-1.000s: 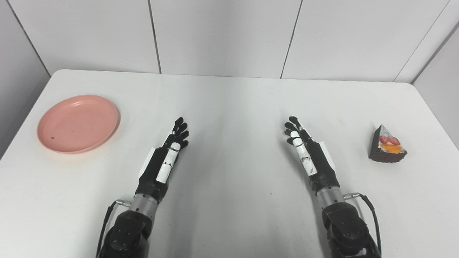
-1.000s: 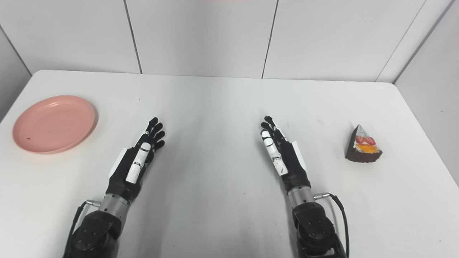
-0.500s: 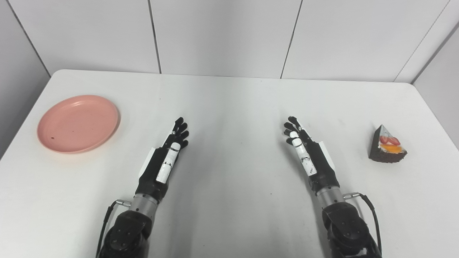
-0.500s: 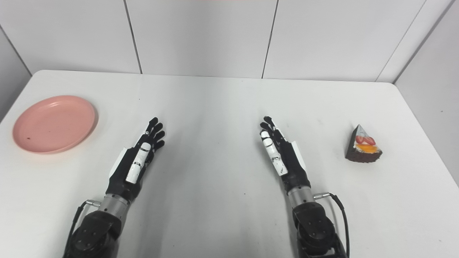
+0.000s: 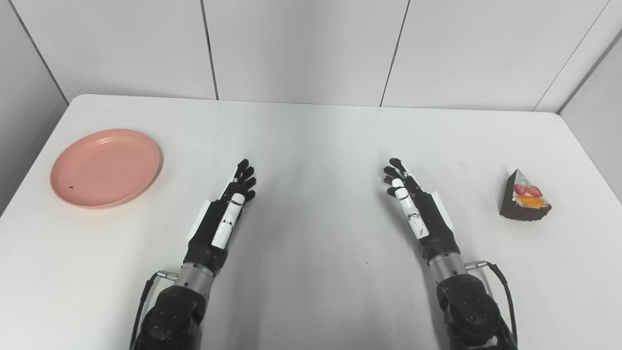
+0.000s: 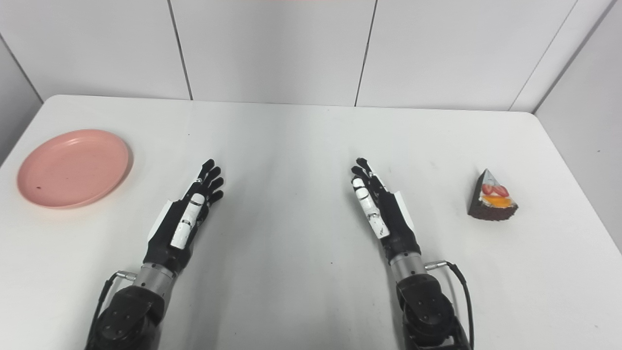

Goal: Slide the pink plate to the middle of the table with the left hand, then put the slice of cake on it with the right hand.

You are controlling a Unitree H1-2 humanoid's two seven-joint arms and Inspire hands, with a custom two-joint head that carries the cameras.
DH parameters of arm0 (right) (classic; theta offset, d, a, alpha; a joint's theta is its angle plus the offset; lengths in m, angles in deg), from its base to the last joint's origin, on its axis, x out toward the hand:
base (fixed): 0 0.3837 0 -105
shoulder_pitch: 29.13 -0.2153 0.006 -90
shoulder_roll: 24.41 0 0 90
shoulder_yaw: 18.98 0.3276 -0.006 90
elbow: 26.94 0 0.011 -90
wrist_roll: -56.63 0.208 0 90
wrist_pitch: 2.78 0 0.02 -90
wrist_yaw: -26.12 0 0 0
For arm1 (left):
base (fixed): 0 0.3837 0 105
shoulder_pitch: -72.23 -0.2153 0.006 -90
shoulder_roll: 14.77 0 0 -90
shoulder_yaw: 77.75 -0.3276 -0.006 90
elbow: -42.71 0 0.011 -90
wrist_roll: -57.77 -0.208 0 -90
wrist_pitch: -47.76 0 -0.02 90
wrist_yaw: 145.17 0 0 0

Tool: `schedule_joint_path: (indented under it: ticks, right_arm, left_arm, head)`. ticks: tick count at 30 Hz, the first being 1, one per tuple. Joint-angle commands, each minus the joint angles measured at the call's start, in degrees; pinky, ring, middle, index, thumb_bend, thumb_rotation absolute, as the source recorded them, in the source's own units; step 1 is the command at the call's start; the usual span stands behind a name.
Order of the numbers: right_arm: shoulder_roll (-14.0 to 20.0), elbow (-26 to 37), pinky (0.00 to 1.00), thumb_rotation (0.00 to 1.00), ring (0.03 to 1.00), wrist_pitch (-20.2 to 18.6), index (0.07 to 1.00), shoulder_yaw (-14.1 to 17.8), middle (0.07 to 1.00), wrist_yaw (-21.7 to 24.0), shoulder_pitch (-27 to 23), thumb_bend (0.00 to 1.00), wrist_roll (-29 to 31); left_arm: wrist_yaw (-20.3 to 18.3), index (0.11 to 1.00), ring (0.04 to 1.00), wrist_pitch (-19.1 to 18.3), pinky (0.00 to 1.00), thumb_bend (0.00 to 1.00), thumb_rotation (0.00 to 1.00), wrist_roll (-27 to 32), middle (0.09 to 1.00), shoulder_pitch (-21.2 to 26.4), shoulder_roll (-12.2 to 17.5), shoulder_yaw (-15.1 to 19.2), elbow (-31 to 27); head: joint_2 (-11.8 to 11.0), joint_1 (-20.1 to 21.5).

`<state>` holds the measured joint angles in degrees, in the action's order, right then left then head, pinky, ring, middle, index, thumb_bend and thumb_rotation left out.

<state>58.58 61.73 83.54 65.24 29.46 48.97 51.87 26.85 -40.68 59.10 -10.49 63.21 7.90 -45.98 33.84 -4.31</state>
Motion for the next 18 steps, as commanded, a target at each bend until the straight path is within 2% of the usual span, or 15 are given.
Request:
schedule_joint_path:
  ticks: [1,4,10,18]
  right_arm:
    - [-0.1,0.1,0.86,0.99,0.883,-1.4,0.924,-0.9,0.897,2.1,-0.2,0.20,0.4]
    - [-0.1,0.0,0.85,0.99,0.880,-1.3,0.922,-0.8,0.895,2.2,-0.2,0.20,0.6]
    - [0.9,-1.1,0.85,1.00,0.881,0.0,0.924,-0.4,0.899,2.7,-0.1,0.22,1.0]
    - [2.5,-6.6,0.89,1.00,0.892,6.4,0.932,0.9,0.907,4.4,-0.3,0.22,3.7]
  left_arm:
    - [0.0,0.998,0.974,-1.7,0.96,0.42,1.00,-0.4,1.000,-0.5,0.4,-0.1,2.3]
    - [0.0,0.999,0.974,-1.7,0.96,0.42,1.00,-0.5,1.000,-0.5,0.5,-0.2,2.3]
    - [1.0,0.993,0.960,-0.4,0.95,0.42,1.00,-2.2,0.988,-0.1,-0.3,-1.2,3.7]
    - [3.4,0.997,0.977,-1.5,0.95,0.35,1.00,-5.8,0.999,0.7,-2.7,-2.6,5.5]
  head:
    - [0.0,-0.1]
    - [0.0,-0.1]
    - [-2.5,-7.2]
    - [-7.8,-16.0]
